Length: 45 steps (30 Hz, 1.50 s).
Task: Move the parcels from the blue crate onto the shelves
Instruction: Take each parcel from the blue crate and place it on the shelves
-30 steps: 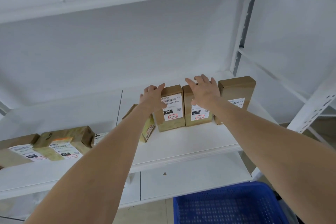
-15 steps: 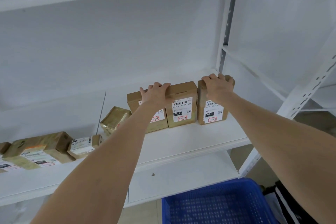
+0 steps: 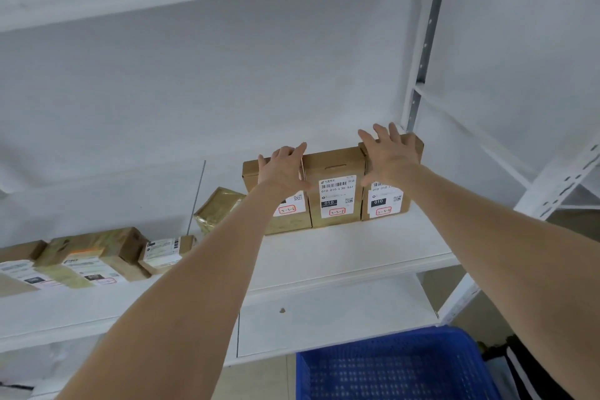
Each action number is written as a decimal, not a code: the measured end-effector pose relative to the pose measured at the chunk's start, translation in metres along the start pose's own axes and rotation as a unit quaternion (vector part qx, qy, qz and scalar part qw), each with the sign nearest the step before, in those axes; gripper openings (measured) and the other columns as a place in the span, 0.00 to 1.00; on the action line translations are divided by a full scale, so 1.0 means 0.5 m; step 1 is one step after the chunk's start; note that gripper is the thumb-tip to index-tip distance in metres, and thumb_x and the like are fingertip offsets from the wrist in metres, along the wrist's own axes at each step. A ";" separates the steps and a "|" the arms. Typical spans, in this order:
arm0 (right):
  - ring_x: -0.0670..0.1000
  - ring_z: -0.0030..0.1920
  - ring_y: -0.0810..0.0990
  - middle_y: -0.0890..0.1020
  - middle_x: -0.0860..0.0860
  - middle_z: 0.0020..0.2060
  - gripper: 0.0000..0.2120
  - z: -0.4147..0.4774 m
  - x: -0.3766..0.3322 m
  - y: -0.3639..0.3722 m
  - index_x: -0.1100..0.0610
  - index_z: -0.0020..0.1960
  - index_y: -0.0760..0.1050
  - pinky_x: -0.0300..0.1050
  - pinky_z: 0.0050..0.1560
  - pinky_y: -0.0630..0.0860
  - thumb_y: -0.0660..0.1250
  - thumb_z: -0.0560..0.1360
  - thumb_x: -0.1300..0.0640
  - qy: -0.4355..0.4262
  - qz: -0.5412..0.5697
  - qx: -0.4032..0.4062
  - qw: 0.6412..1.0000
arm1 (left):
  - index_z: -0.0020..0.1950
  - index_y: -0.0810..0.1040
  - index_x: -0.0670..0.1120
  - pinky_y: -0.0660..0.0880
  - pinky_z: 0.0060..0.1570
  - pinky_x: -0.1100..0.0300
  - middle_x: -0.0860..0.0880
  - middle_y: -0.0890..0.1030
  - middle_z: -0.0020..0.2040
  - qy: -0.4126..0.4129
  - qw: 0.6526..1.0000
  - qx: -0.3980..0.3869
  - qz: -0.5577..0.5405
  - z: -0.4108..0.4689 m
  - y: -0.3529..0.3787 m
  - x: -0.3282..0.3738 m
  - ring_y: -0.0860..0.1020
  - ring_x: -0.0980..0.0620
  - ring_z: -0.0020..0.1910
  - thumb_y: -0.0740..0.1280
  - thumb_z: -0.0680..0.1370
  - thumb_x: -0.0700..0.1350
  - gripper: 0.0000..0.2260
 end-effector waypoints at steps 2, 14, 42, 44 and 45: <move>0.60 0.77 0.43 0.48 0.54 0.77 0.52 -0.012 -0.026 -0.025 0.49 0.78 0.45 0.64 0.73 0.46 0.73 0.66 0.37 -0.025 0.007 0.031 0.999 | 0.77 0.51 0.51 0.53 0.72 0.44 0.46 0.62 0.73 0.001 1.000 0.006 -0.003 -0.012 -0.012 -0.009 0.60 0.45 0.73 0.73 0.71 0.53 0.43; 0.53 0.59 0.69 0.69 0.53 0.58 0.22 -0.120 -0.364 -0.064 0.54 0.63 0.70 0.46 0.58 0.70 0.68 0.74 0.45 -0.254 0.084 0.176 0.947 | 0.75 0.60 0.49 0.70 0.60 0.50 0.46 0.65 0.70 -0.150 0.985 0.085 -0.005 -0.194 -0.052 -0.255 0.66 0.46 0.69 0.64 0.77 0.50 0.28; 0.55 0.64 0.64 0.70 0.52 0.62 0.20 -0.041 -0.607 0.085 0.56 0.67 0.69 0.45 0.59 0.66 0.64 0.77 0.51 -0.192 -0.124 0.029 0.973 | 0.78 0.46 0.47 0.72 0.61 0.49 0.41 0.45 0.76 -0.039 0.990 -0.116 -0.066 -0.108 0.088 -0.416 0.69 0.38 0.67 0.72 0.70 0.40 0.45; 0.55 0.64 0.64 0.69 0.53 0.62 0.25 -0.050 -0.628 0.076 0.56 0.68 0.67 0.47 0.60 0.66 0.64 0.76 0.45 -0.209 -0.088 0.046 0.973 | 0.78 0.45 0.47 0.71 0.62 0.49 0.43 0.45 0.77 -0.047 0.991 -0.117 -0.035 -0.131 0.067 -0.455 0.65 0.39 0.69 0.73 0.70 0.43 0.46; 0.56 0.64 0.65 0.69 0.53 0.62 0.27 -0.058 -0.645 0.073 0.56 0.68 0.66 0.48 0.60 0.65 0.64 0.75 0.43 -0.227 -0.073 0.059 0.969 | 0.78 0.45 0.47 0.71 0.63 0.49 0.43 0.46 0.77 -0.058 0.992 -0.113 -0.017 -0.146 0.053 -0.478 0.64 0.40 0.70 0.74 0.70 0.44 0.46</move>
Point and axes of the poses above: each hand's wrist, its own z-axis towards the middle knuckle, its own y-axis out of the palm, x = y × z, the point moved 6 cm from there along z, towards the middle knuckle
